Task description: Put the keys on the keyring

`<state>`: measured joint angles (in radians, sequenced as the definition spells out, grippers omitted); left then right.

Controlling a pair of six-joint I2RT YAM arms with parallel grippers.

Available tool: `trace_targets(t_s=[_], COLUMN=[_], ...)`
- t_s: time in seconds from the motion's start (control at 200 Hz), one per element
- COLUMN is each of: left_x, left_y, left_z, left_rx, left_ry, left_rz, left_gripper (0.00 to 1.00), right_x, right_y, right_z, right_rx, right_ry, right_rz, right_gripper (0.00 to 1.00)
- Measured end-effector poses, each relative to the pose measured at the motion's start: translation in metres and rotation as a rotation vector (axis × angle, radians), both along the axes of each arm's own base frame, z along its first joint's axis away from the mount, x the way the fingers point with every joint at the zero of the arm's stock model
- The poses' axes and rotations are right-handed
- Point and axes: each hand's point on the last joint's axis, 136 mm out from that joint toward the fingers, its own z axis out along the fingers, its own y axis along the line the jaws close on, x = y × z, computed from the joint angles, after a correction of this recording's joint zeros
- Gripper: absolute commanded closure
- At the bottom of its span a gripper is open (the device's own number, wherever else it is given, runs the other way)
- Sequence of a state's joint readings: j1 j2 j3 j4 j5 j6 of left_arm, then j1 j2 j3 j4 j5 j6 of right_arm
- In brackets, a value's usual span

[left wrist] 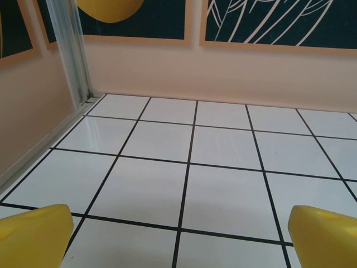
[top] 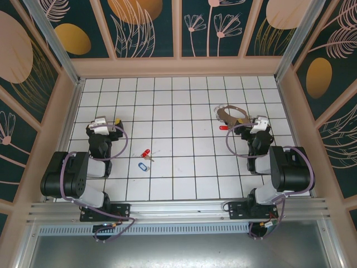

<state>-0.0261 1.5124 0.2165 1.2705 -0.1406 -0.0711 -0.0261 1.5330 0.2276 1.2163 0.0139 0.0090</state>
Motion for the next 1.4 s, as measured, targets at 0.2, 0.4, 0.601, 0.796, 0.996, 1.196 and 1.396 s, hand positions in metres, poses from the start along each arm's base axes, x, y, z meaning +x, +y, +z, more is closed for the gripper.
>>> trace_targets(t_s=[0.2,0.4,0.601,0.796,0.996,1.196,1.396], left_x=[-0.007,-0.016,-0.006,0.016,0.021,0.017,0.016], left_y=[0.001,0.012,0.025,-0.001,-0.024,-0.036,-0.062], left_z=[0.027,0.052,0.083,0.096,0.084,0.077,0.078], left_rx=[-0.005,-0.071,-0.233,-0.355,-0.44,-0.47,-0.528], left_ry=[-0.058,-0.09,-0.094,-0.033,0.049,0.098,0.139], left_rz=[0.003,0.073,0.166,0.036,-0.073,-0.133,-0.27], left_gripper=[0.01,0.01,0.01,0.01,0.01,0.01,0.01], right_x=[0.01,0.03,0.056,0.046,0.064,0.103,0.128], right_y=[-0.003,-0.014,-0.008,0.018,0.04,0.048,0.05], right_z=[0.014,0.049,0.056,0.002,-0.023,-0.027,-0.049], right_rx=[0.022,0.173,0.33,0.443,0.475,0.488,0.515], right_ry=[0.045,0.095,0.268,0.502,0.627,0.65,0.709], right_rz=[-0.02,-0.119,-0.124,-0.049,0.0,0.021,0.0], right_gripper=[0.01,0.01,0.11,0.23,0.25,0.26,0.27])
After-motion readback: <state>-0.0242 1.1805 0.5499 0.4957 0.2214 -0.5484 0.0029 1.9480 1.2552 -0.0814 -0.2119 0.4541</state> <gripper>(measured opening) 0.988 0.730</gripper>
